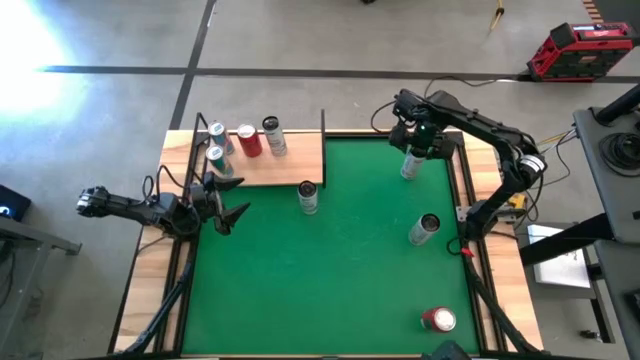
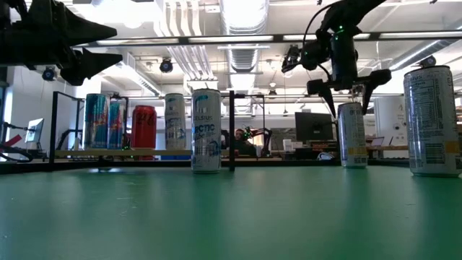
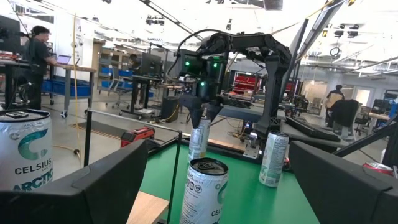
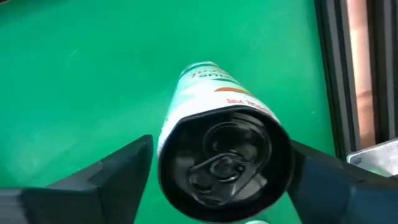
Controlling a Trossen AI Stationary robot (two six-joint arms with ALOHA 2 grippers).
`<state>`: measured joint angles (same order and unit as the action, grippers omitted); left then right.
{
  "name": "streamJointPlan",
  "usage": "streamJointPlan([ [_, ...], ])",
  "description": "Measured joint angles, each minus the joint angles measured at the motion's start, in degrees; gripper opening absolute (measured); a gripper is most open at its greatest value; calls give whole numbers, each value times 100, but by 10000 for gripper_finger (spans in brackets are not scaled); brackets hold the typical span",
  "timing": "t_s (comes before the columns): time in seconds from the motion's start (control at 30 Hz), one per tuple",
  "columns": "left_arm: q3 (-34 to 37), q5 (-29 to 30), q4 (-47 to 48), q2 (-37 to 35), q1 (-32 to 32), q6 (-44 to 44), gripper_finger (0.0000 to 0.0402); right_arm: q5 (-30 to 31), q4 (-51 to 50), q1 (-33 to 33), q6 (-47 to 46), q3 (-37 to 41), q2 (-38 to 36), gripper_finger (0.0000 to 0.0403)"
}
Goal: Place canned beverage on shelf
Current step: Move the white yellow soda can to the top center of the table
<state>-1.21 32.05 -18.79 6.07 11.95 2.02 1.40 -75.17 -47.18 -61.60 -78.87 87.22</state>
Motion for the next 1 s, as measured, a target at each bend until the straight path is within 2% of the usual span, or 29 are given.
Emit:
streamJointPlan([
  [0.17,0,0,0,0,1,0,375,-2,60,0,11,19,-6,247],
  [0.3,0,0,0,0,2,0,375,-8,73,0,90,52,-13,243],
  [0.4,0,0,0,0,2,0,375,-114,124,0,512,57,-36,243],
  [0.6,0,0,0,0,1,0,375,-880,658,237,2127,50,-74,243],
  [0.87,0,0,-1,0,2,0,375,-778,829,1161,5108,48,-76,243],
  [1.0,0,0,-2,0,2,0,375,-785,838,1454,6060,47,-76,243],
])
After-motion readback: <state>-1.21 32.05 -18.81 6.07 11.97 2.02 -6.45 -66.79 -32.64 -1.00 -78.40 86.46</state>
